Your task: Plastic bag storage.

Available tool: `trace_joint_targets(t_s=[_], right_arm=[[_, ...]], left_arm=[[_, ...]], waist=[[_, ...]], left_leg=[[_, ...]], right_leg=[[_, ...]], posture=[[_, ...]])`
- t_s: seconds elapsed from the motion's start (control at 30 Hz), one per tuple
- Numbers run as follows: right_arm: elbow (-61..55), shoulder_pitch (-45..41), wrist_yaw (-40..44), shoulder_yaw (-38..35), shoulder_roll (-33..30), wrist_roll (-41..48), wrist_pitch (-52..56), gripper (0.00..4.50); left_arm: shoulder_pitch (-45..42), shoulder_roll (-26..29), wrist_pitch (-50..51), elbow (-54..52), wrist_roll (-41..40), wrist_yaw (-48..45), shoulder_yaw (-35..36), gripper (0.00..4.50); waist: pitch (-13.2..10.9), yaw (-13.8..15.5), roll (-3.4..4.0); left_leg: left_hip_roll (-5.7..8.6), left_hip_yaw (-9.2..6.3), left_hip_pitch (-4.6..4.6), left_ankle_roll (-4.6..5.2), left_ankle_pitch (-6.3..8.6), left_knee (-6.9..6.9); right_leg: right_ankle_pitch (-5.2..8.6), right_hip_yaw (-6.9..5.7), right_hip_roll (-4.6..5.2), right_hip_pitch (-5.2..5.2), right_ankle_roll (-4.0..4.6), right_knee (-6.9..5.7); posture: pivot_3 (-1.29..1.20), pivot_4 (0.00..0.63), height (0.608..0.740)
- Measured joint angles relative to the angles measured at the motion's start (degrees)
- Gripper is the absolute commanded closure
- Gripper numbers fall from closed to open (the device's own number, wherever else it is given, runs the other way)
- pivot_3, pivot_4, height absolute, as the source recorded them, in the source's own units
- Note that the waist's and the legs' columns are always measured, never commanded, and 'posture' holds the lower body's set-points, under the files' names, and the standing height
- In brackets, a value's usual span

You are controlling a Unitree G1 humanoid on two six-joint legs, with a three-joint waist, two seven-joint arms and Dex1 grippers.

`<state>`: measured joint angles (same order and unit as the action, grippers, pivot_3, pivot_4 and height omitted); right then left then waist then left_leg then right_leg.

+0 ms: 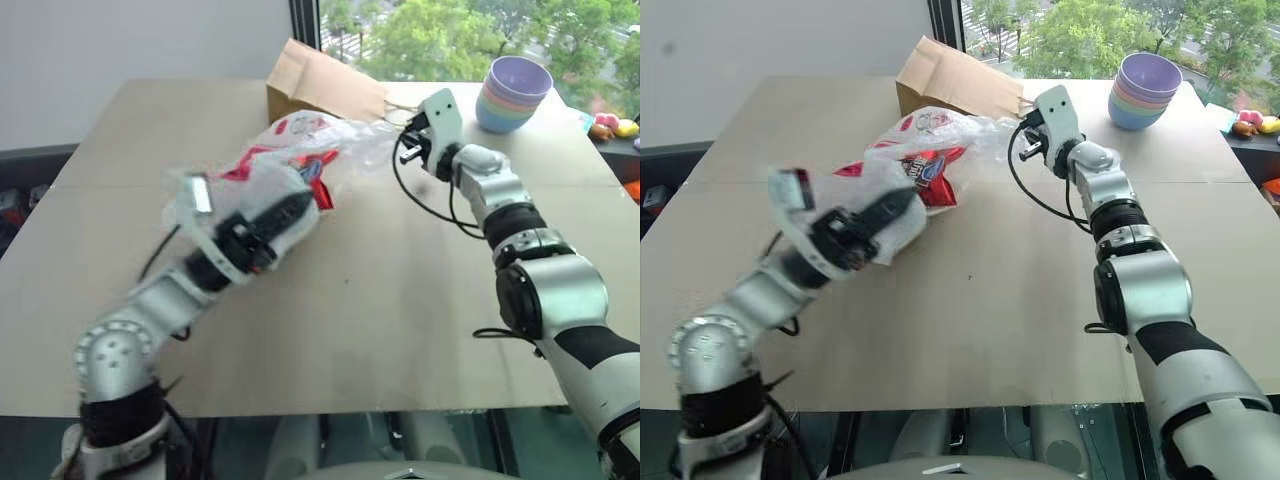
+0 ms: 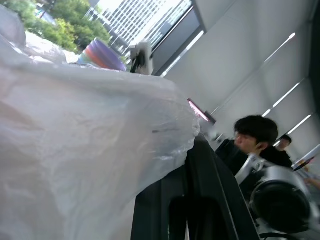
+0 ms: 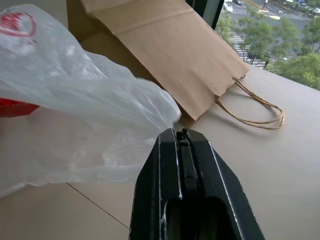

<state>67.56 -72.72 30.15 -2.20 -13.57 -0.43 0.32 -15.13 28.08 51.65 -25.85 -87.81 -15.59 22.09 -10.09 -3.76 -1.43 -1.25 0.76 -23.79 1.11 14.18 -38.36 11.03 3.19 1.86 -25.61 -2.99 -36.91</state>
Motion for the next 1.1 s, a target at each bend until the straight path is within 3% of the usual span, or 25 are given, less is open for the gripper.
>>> trace_joint_targets(t_s=[0.13,0.27,0.33,0.43,0.6,0.67,0.83,0.9,0.97,1.1], right_arm=[[-0.55,0.85,4.70,1.85,-0.71,-1.14,0.32,2.70],[-1.05,2.91,4.83,2.27,0.53,-1.15,1.33,0.70],[-4.88,4.78,7.82,1.83,0.59,0.60,4.51,0.70],[-20.41,10.81,13.85,1.78,-1.07,4.65,13.18,0.70],[-49.67,26.77,18.69,1.83,-11.18,9.73,30.95,0.70],[-59.50,32.79,20.22,1.31,-14.11,13.39,38.42,0.70],[-74.78,37.94,19.50,1.01,-15.19,19.92,47.75,0.70],[-76.70,37.84,16.83,0.26,-13.16,20.74,49.27,0.70],[-75.70,35.60,9.19,-1.06,-7.17,20.79,50.86,0.70],[-71.81,32.57,3.06,-0.88,-5.05,18.89,49.90,0.70]], left_arm=[[0.02,9.20,0.63,0.48,-9.01,0.81,3.21,4.50],[8.03,15.40,3.44,-1.74,-11.55,-2.61,3.44,4.50],[10.00,17.88,4.03,-2.01,-11.62,-4.05,4.67,4.50],[10.80,19.85,3.74,-2.08,-11.21,-5.34,5.84,4.50],[11.25,20.01,2.43,-2.35,-10.70,-5.46,5.79,4.50],[11.56,20.09,2.30,-2.39,-10.41,-5.50,5.47,4.50],[10.74,20.99,2.30,-2.41,-9.01,-7.03,4.27,4.50],[10.69,21.19,2.29,-2.32,-8.85,-7.32,4.20,4.50],[10.68,21.30,2.30,-2.29,-8.22,-7.88,3.92,4.50],[10.87,21.31,2.28,-2.28,-7.84,-8.04,3.64,4.50]], waist=[[0.01,-0.13,-0.01],[0.01,-0.23,-0.01],[-0.01,0.02,0.01],[-0.01,0.87,0.02],[-0.01,3.05,0.01],[-0.01,2.95,0.02],[-0.02,1.60,0.03],[0.01,1.36,-0.01],[0.01,1.20,-0.01],[0.02,1.82,-0.03]], left_leg=[[0.03,0.06,0.02,0.01,0.01,0.03],[-0.02,0.11,-0.04,0.00,0.00,0.06],[-0.03,0.06,-0.04,0.00,0.00,0.06],[-0.02,0.01,-0.04,0.00,0.00,0.01],[0.02,0.01,-0.04,0.00,0.00,0.02],[-0.01,0.10,-0.03,0.00,0.00,0.02],[-0.14,0.22,0.11,-0.01,-0.01,-0.04],[-0.17,0.24,0.15,-0.01,-0.01,-0.06],[-0.20,0.30,0.15,-0.02,-0.01,-0.08],[-0.13,0.25,0.02,-0.02,-0.01,-0.07]], right_leg=[[0.01,0.01,-0.01,0.04,-0.01,0.08],[0.02,-0.01,-0.08,-0.04,0.02,0.09],[0.02,-0.08,-0.09,-0.03,0.02,0.08],[0.03,-0.14,-0.06,0.04,0.00,0.07],[0.05,-0.20,0.00,0.10,0.00,0.16],[0.06,-0.14,-0.05,0.05,0.00,0.15],[0.19,0.03,-0.27,0.03,0.16,0.09],[0.21,0.06,-0.31,0.06,0.14,0.07],[0.18,0.17,-0.39,0.02,0.17,0.05],[0.14,0.13,-0.29,0.00,0.14,0.10]], posture=[[0.00,0.150,0.740],[0.00,0.150,0.740],[0.00,0.150,0.740],[0.00,0.150,0.740],[0.00,0.150,0.740],[0.00,0.150,0.740],[0.00,0.150,0.740],[0.00,0.150,0.740],[0.00,0.150,0.740],[0.00,0.150,0.740]])
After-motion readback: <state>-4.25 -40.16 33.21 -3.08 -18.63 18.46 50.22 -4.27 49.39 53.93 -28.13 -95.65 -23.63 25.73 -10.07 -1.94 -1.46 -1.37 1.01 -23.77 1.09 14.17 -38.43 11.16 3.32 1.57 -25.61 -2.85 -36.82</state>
